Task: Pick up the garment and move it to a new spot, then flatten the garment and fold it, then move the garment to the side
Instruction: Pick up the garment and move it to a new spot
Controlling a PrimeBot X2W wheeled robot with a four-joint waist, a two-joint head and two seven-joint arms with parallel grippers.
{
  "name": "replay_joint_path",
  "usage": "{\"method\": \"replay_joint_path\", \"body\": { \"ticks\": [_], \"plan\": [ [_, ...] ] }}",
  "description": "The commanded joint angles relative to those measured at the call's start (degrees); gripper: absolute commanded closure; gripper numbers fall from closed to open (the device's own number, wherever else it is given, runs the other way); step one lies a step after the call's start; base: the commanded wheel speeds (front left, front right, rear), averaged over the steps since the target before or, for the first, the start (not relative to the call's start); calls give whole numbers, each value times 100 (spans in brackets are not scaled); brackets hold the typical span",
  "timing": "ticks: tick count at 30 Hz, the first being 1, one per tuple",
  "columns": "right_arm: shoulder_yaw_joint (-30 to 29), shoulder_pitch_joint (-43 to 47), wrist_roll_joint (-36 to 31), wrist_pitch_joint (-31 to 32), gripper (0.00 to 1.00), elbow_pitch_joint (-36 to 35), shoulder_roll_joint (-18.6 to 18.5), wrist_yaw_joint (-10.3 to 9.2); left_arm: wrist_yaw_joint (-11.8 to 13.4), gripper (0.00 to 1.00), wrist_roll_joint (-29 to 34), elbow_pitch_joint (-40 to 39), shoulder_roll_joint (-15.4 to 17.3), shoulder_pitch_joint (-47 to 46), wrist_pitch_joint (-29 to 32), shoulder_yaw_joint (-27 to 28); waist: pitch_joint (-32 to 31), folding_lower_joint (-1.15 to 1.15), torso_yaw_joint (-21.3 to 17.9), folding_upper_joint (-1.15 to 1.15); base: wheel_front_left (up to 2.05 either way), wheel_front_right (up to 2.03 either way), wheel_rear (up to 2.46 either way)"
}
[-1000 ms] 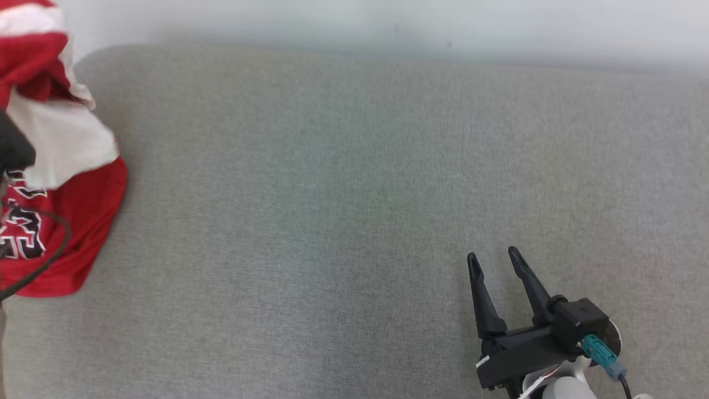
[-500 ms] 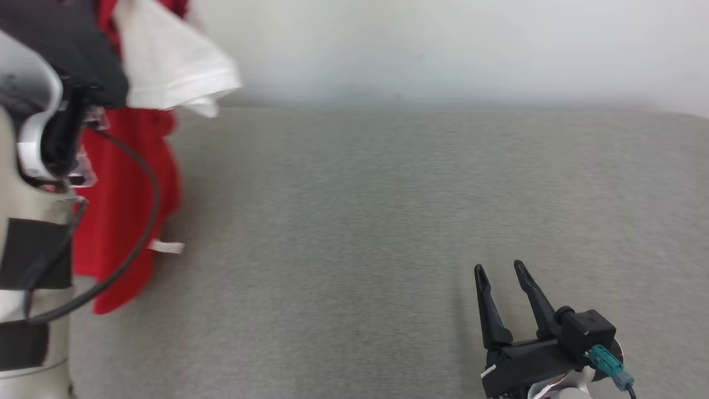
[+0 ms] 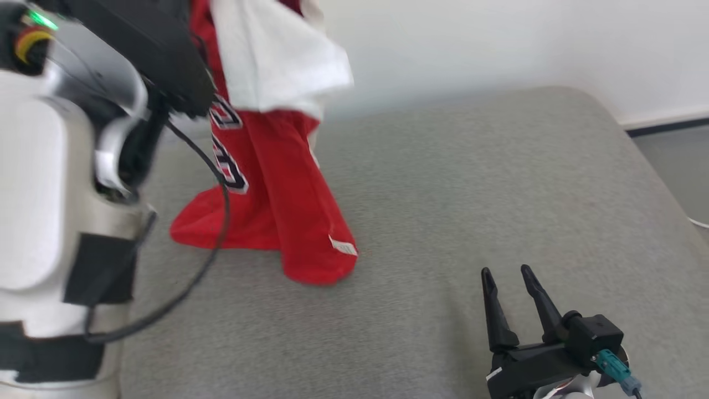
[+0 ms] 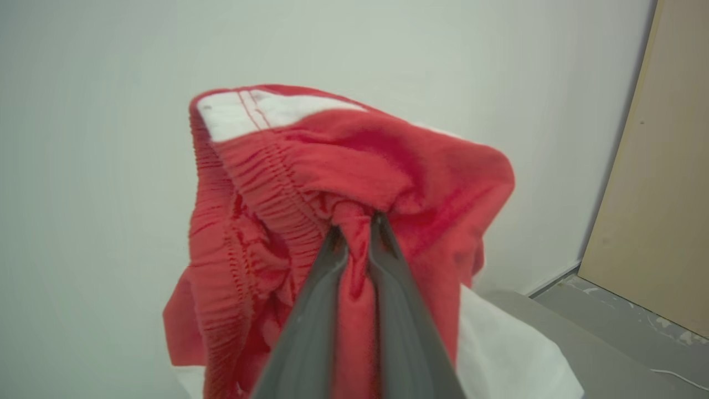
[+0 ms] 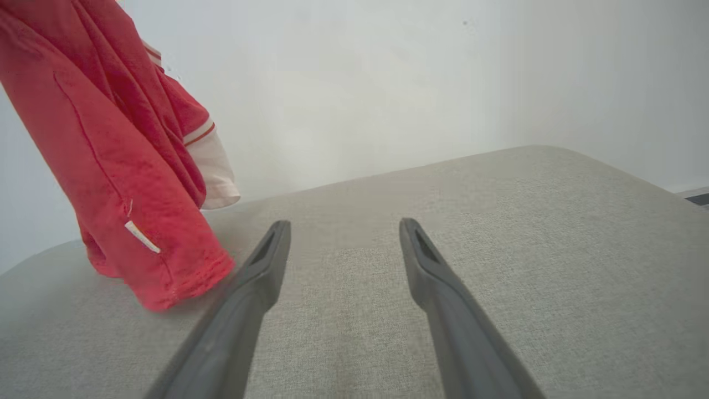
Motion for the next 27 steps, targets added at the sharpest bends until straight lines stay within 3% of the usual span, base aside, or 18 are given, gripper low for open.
{"method": "replay_joint_path", "body": {
  "ticks": [1,7,16,17,18,19,27],
  "plan": [
    [-17,41,33,-3,0,-31,10,-12,-23,100,46,31,-64,217,19,-92,105,0,-292,0,0,0,0],
    [-72,-77,83,-3,0,-87,12,-12,23,100,-146,460,-473,1099,-83,-453,313,0,-276,0,0,0,0],
    [21,-192,119,-3,0,-79,10,-12,100,100,-22,1450,-747,1952,-623,-964,436,0,-185,0,0,0,0],
    [15,-177,95,-3,0,-66,10,-12,111,56,66,1674,-790,2070,-839,-1111,421,0,-138,0,0,0,0],
    [19,-165,81,-3,0,-59,10,-12,118,6,76,1782,-806,2133,-903,-1191,409,0,-124,0,0,0,0],
    [18,-160,68,-3,0,-49,10,-12,115,0,68,1860,-822,2178,-985,-1242,392,0,-110,0,0,0,0],
    [-188,22,-108,-3,0,-29,9,-12,205,0,-312,1822,-870,2617,-1580,-1330,145,0,157,0,0,0,0]
  ]
}}
